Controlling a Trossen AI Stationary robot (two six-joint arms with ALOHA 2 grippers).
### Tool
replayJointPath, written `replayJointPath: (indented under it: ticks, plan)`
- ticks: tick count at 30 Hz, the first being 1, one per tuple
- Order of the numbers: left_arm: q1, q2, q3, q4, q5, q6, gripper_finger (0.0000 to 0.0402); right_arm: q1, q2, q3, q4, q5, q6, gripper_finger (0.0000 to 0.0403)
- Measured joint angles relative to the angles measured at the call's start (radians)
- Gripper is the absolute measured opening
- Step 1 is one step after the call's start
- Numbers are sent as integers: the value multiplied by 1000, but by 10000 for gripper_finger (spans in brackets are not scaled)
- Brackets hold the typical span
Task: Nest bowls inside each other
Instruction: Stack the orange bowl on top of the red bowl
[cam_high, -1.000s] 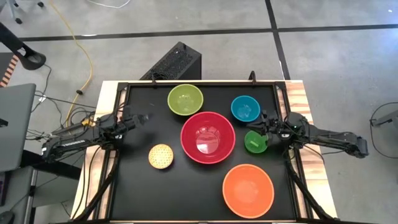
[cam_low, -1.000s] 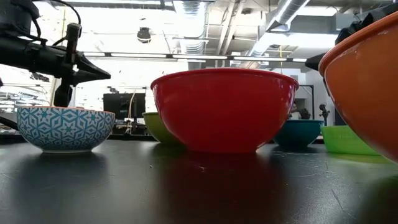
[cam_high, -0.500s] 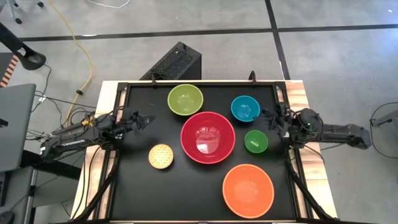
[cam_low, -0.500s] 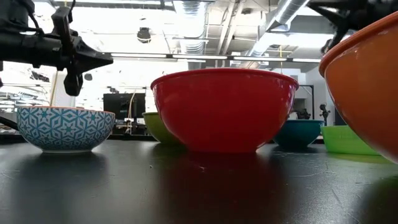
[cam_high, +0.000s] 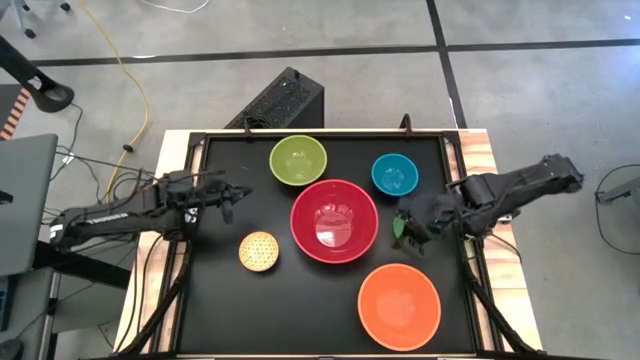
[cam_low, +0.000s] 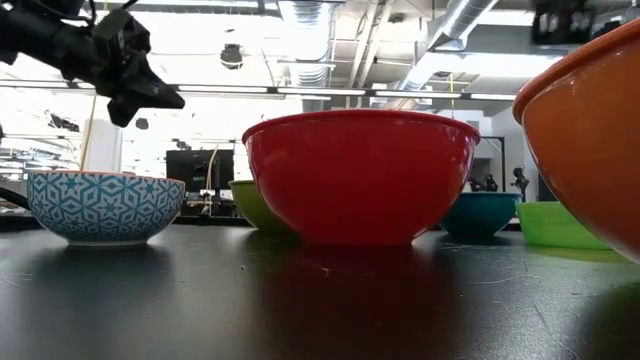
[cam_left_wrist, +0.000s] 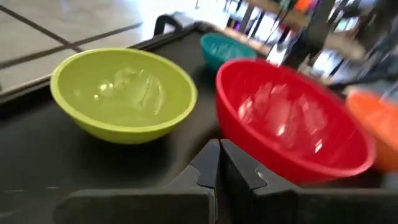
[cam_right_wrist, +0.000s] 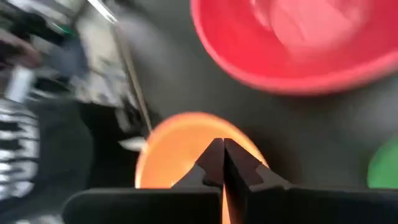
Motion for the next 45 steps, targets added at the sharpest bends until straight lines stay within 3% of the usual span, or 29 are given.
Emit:
replayJointPath:
  ticks: [3,8,11,18,26,33,36,40,45]
  plan:
    - [0,55,13,18,2,50,5,46,96,95,-207,-1,74,38]
    - [0,120,13,42,4,64,33,104,187,131,-337,-40,256,80]
    - [0,151,13,46,14,64,56,118,222,105,-323,-99,310,119]
    - [0,196,13,51,30,64,97,133,260,37,-315,-125,297,219]
    - [0,195,14,68,29,31,103,134,248,-151,-152,-131,253,243]
    - [0,195,14,56,14,-22,103,134,256,-262,4,-131,216,214]
    - [0,195,14,57,-13,-39,103,134,256,-272,3,-130,182,158]
    - [0,195,14,56,-56,-51,103,116,245,-271,3,-154,137,37]
    - [0,195,14,57,-93,-64,103,65,185,-216,-54,-252,126,21]
